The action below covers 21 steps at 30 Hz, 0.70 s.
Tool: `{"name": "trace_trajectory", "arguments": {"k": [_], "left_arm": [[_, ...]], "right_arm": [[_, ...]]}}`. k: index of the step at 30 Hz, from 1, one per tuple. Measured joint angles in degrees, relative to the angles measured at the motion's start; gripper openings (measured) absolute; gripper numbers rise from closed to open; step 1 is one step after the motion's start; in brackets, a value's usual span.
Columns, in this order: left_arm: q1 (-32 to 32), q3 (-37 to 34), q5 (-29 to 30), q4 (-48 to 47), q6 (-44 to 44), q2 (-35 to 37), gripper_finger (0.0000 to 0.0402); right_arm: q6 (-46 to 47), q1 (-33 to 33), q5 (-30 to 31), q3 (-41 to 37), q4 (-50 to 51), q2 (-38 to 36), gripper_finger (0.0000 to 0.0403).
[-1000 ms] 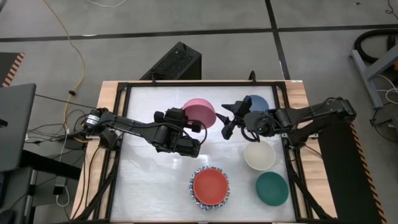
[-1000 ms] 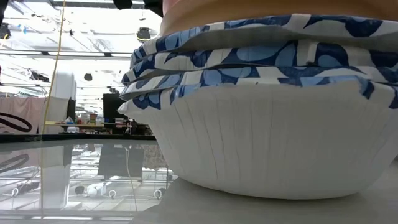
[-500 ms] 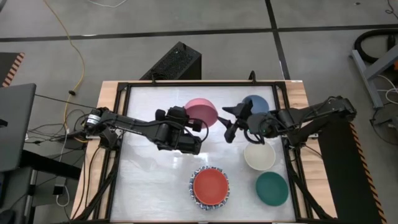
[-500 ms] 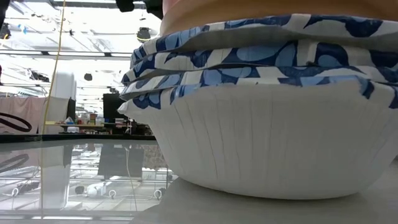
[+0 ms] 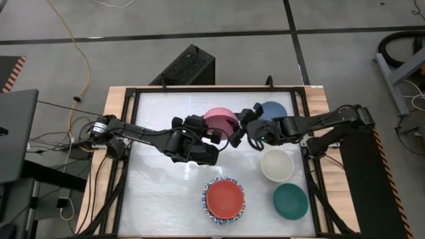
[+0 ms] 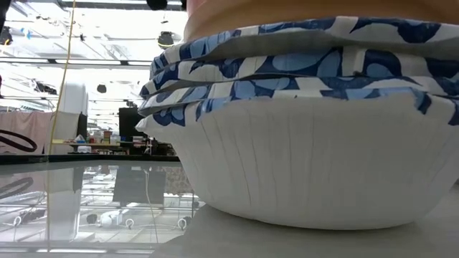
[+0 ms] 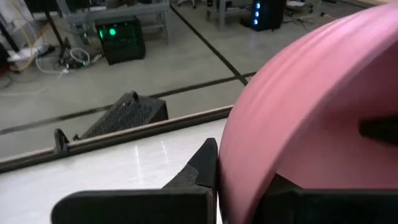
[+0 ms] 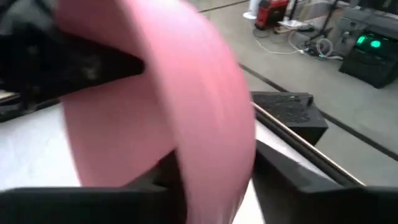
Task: Nest bowls inside each other by size order
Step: Stack the pink bowl on top of the orange bowl
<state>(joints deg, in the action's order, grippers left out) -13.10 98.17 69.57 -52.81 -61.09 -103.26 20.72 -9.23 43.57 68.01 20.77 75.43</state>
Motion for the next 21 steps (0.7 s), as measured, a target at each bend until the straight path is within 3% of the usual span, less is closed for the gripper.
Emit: {"name": "trace_trajectory", "arguments": {"k": [5,8,13,21], "left_arm": [[-0.41,0.0,-0.33,0.82,0.14,-0.03,0.001],[-0.41,0.07,-2.15,1.33,0.87,-0.04,0.0036],[-1.46,0.09,-7.26,1.82,5.4,0.51,0.012],[-5.46,4.05,-17.11,3.78,18.8,1.86,0.024]], "right_arm": [[1.64,-0.37,2.85,0.02,1.11,-0.17,0.003],[4.45,-0.07,2.19,-0.03,3.11,-0.33,0.0026],[9.01,0.07,-3.45,0.0,8.56,-1.12,0.002],[12.47,0.7,-26.16,-0.03,13.69,-2.83,0.0018]]}}
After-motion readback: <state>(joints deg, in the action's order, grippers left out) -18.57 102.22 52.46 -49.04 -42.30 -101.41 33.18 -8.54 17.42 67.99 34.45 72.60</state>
